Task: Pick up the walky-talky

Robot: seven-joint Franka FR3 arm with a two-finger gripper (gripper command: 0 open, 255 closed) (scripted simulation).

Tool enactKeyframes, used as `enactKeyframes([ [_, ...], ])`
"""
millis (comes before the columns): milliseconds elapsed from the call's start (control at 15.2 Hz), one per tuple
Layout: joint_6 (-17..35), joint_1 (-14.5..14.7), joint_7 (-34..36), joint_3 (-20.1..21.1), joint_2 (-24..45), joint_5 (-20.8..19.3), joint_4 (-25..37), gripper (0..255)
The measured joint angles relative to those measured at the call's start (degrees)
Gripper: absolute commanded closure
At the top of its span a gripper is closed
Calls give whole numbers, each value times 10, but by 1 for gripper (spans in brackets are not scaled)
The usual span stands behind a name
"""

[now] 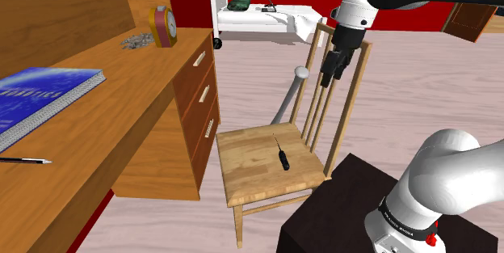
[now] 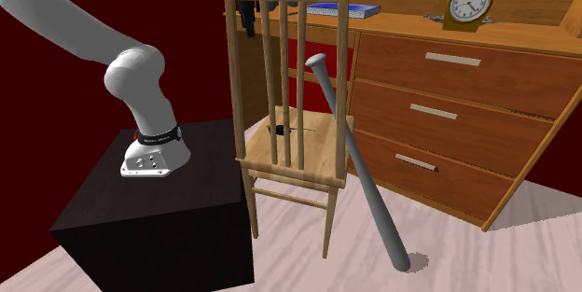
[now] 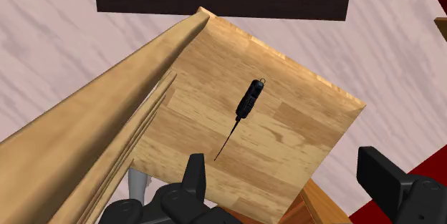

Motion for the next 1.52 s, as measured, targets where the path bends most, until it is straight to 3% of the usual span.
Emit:
enactKeyframes([
  [264,37,-3,20,12,13,4,-28,0],
  [792,187,-11,93,49,106,15,-102,0],
  [1056,272,-14,134,69,177,19,-125,0],
  [1518,402,-26,205,94,335,9,-112,0],
])
